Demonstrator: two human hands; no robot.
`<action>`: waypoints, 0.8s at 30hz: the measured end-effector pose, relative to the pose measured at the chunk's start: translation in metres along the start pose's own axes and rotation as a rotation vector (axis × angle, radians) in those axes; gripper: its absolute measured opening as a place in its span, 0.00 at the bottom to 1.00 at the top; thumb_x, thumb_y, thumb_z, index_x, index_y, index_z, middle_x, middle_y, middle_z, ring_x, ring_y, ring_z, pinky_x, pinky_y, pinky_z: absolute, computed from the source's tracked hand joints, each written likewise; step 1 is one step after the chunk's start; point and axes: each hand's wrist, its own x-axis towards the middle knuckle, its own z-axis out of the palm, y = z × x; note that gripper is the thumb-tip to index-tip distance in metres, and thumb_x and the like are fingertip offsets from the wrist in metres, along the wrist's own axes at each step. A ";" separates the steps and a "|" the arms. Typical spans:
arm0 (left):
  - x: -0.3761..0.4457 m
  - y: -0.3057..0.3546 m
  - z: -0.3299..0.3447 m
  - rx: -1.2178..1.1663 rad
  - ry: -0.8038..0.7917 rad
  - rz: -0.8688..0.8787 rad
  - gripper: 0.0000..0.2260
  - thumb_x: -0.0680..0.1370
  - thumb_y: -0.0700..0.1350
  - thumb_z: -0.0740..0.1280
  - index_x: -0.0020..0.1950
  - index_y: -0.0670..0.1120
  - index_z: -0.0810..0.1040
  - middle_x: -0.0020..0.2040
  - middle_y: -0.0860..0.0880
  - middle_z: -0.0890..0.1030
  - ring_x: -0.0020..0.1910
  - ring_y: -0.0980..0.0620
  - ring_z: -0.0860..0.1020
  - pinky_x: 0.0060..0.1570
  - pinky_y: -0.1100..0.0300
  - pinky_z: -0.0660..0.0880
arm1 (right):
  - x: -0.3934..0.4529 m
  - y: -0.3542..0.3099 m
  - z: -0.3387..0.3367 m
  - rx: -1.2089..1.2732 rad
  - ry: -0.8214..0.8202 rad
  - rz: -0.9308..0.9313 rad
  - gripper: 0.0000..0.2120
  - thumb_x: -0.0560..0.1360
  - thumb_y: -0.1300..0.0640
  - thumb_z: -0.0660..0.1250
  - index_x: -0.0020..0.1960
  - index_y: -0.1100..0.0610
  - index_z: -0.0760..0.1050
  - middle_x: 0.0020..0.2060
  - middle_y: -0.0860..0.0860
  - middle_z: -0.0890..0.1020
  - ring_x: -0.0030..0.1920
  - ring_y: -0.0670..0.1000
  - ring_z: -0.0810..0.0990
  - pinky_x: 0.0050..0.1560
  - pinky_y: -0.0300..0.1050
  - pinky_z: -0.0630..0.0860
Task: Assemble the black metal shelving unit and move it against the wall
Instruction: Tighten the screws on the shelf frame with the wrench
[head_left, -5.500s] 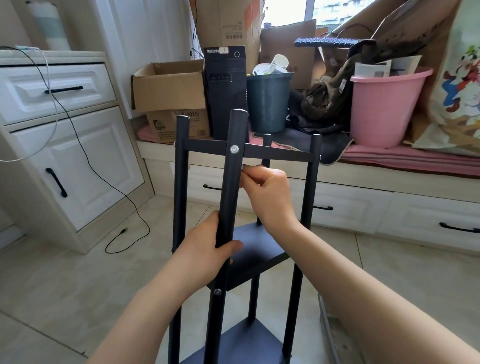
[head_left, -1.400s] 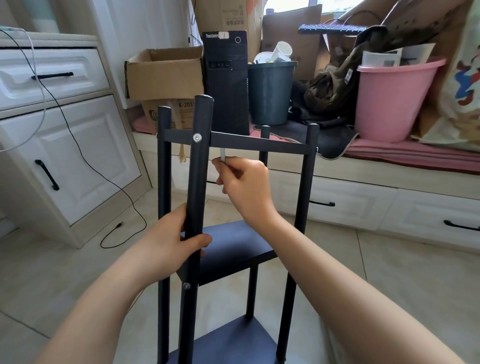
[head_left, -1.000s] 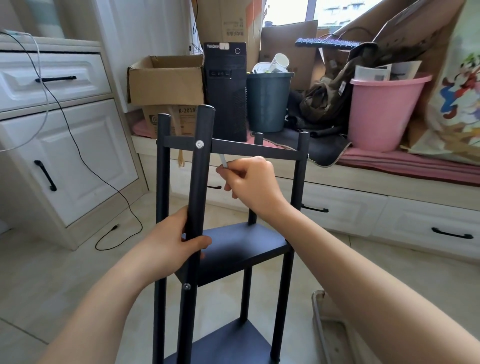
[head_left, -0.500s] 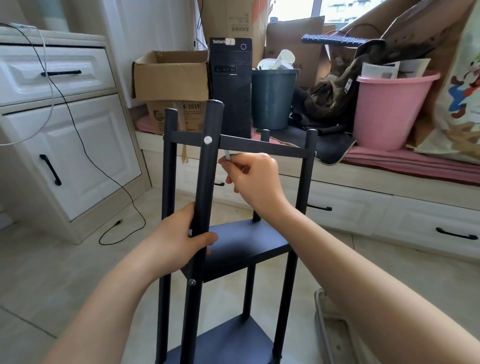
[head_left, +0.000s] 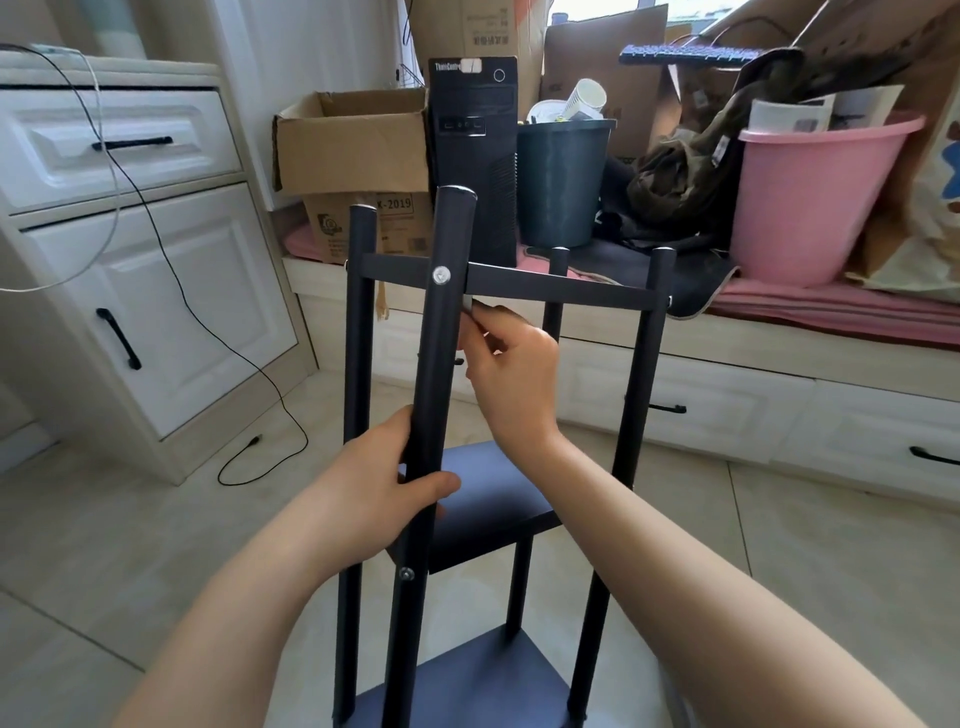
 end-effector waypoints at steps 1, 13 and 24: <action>0.000 0.000 0.000 -0.005 -0.004 0.002 0.11 0.77 0.44 0.72 0.49 0.55 0.71 0.46 0.47 0.81 0.39 0.56 0.85 0.36 0.62 0.79 | 0.000 0.001 0.002 0.019 0.015 -0.004 0.08 0.79 0.59 0.67 0.50 0.60 0.85 0.34 0.49 0.83 0.31 0.42 0.76 0.38 0.46 0.78; 0.001 0.002 0.003 -0.037 -0.015 0.021 0.10 0.76 0.42 0.73 0.48 0.53 0.73 0.43 0.50 0.81 0.39 0.53 0.86 0.45 0.54 0.81 | 0.000 0.007 0.017 0.232 0.151 0.059 0.07 0.78 0.65 0.66 0.47 0.63 0.84 0.33 0.41 0.78 0.34 0.42 0.74 0.39 0.31 0.67; 0.006 0.004 0.003 0.030 -0.010 0.010 0.08 0.77 0.45 0.72 0.50 0.51 0.73 0.45 0.50 0.81 0.39 0.56 0.85 0.43 0.56 0.80 | 0.002 0.013 0.006 0.203 0.062 0.110 0.07 0.79 0.62 0.67 0.46 0.60 0.84 0.32 0.43 0.78 0.32 0.44 0.75 0.37 0.42 0.73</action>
